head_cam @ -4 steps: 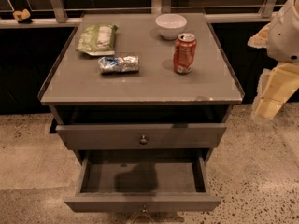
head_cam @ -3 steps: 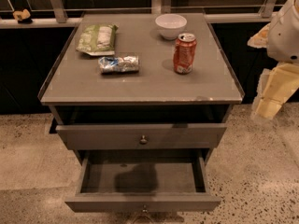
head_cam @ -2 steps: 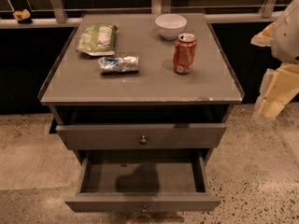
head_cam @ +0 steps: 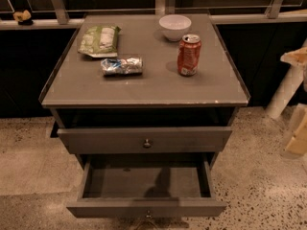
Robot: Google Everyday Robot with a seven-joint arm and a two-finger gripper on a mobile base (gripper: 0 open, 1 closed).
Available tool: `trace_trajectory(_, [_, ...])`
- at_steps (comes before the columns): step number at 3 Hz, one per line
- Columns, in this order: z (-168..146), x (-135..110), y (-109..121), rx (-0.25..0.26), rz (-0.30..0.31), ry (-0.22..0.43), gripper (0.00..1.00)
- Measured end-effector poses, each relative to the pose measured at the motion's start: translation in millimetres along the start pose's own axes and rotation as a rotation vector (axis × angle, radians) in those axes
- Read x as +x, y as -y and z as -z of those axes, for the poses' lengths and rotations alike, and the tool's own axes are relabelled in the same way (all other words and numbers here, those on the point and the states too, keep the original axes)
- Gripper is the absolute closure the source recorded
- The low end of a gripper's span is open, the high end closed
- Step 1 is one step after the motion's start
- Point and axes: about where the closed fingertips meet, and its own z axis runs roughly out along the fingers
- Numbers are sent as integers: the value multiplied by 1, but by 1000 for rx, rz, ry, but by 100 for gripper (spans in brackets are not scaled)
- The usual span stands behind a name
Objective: Close middle drawer
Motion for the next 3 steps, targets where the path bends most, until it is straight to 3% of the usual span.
trace_trajectory(1, [-13,38,-25,-8,-34,-59,0])
trace_trajectory(3, [-70,117,-58,-70,-186,-149,0])
